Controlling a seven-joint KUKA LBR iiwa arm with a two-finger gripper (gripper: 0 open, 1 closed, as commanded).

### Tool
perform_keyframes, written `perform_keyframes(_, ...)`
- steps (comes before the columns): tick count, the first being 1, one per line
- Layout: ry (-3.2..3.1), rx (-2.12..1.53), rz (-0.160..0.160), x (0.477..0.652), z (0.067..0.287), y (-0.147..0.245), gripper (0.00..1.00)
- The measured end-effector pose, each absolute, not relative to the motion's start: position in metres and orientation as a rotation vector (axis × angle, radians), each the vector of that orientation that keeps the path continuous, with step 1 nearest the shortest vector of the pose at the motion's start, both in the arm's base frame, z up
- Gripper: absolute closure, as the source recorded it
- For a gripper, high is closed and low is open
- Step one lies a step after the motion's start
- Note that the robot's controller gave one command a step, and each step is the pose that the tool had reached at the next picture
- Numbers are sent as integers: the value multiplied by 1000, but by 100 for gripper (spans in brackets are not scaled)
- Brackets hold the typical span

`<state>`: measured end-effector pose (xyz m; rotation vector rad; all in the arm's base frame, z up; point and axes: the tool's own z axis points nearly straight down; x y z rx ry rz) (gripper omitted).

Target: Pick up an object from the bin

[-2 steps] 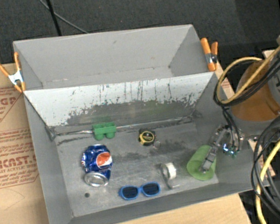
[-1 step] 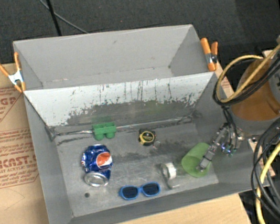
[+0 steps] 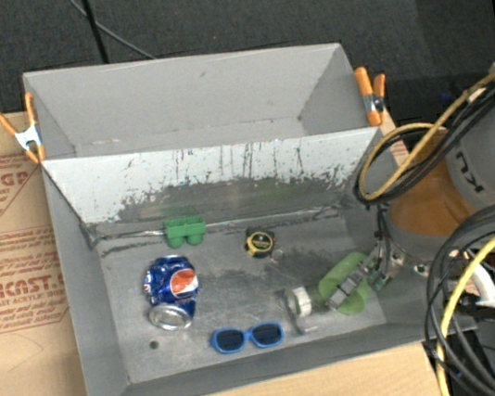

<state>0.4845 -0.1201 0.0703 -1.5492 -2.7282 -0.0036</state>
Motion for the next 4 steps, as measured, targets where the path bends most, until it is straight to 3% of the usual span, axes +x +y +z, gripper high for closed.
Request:
perform_keyframes(1, -2641, -1691, -11, 523, 70, -117, 0)
perform_keyframes(2, -2646, -1696, -7, 523, 72, -119, 100)
perform_keyframes(4, -2652, -1691, -1, 525, 171, -118, 100)
